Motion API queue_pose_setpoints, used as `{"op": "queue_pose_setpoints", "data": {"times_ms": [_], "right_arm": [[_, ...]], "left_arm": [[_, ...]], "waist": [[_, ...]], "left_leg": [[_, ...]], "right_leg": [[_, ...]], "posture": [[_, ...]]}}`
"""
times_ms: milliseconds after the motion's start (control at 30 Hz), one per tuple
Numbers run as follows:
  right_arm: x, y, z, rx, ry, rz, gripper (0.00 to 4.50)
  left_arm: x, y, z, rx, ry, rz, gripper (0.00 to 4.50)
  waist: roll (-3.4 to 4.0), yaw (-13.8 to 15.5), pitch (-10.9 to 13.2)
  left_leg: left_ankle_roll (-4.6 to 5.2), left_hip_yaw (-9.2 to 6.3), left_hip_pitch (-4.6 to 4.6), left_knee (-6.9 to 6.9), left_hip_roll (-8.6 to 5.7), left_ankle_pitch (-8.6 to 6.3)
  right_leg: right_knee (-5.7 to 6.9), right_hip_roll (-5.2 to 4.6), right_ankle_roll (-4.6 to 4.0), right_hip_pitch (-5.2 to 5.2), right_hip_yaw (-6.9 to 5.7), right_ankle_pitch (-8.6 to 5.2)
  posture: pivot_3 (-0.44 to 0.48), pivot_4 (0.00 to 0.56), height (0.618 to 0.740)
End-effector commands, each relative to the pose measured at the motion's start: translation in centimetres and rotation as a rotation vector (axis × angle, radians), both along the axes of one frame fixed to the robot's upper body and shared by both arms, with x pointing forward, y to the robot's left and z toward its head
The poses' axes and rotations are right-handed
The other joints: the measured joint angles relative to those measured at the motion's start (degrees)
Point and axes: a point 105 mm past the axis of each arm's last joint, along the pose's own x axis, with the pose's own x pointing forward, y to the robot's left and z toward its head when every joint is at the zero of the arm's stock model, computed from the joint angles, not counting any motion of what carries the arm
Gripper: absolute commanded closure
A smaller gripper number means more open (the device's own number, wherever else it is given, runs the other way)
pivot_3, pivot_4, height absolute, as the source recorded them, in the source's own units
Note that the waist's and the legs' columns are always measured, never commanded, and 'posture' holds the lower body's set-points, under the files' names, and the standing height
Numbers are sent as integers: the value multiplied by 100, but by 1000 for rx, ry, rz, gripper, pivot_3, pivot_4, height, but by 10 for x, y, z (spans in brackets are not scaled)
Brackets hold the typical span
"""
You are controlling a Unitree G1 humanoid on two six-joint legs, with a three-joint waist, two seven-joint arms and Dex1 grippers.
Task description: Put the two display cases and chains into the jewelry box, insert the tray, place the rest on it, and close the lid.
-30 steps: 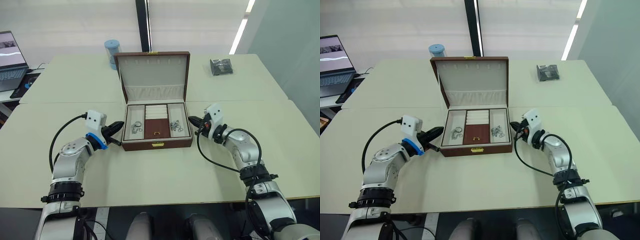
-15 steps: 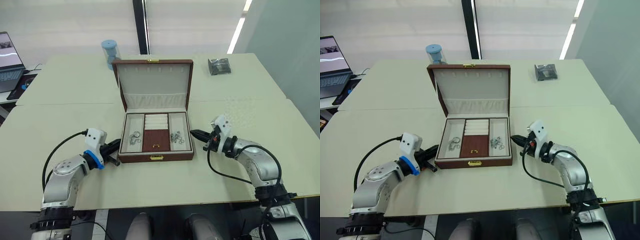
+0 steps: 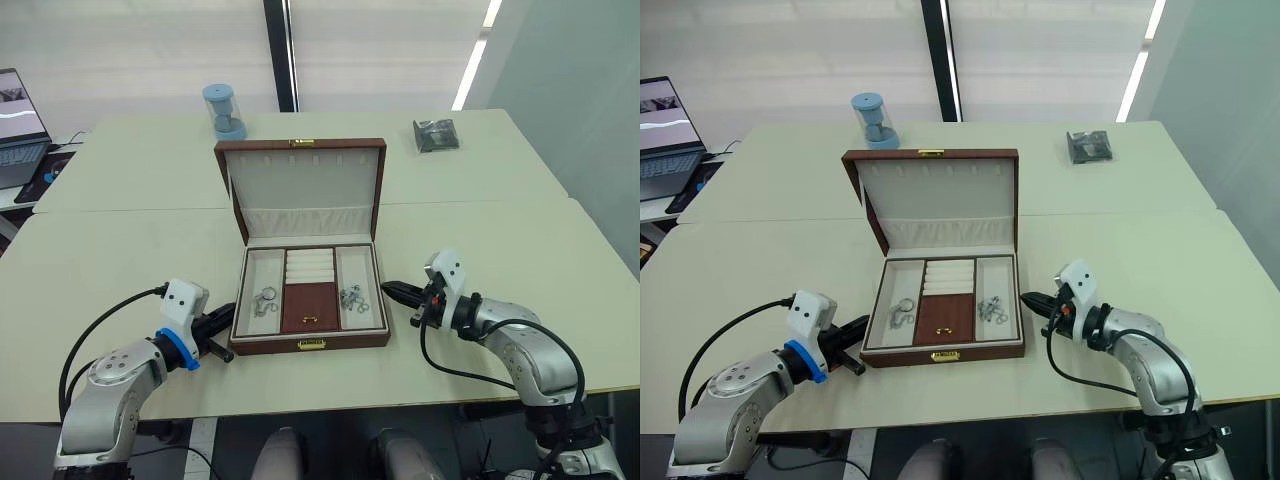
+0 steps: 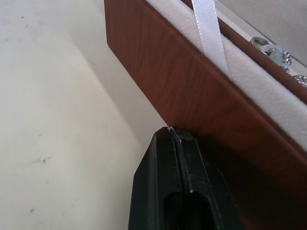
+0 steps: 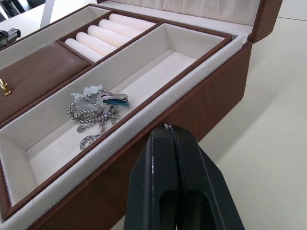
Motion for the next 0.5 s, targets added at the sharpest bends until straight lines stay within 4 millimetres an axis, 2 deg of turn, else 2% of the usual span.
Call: {"op": "queue_pose_setpoints", "data": {"times_ms": [33,133,267,367,500], "right_arm": [[-22,42,6,75,7,191,4471],[-15,33,7,62,-9,147,4471],[-4,9,16,93,-31,40,4471],[5,-10,22,105,-53,-13,4471],[21,-22,33,109,-91,-8,4471]], "left_arm": [[-7,-44,13,-92,-38,-205,4500],[-1,-36,18,-52,-97,-183,4500],[3,-12,37,-21,-240,-93,4500],[-10,3,47,3,-312,-59,4500],[-40,7,64,32,-356,-86,4500]], "waist": [[0,0,0],[0,0,0],[-7,13,5],[-7,7,5],[-6,-12,6]], "left_leg": [[0,0,0,0,0,0],[0,-1,-1,0,0,0],[-1,-3,-6,1,2,0],[-1,-5,-12,2,1,0],[0,8,-10,0,1,0]], "right_leg": [[0,0,0,0,0,0],[1,0,0,-1,-1,0],[3,1,-1,-5,-5,0],[3,0,-1,-8,-6,1],[0,-2,-1,-9,6,1]], "posture": [[0,150,740],[0,150,740],[0,150,740],[0,150,740],[0,150,740]]}}
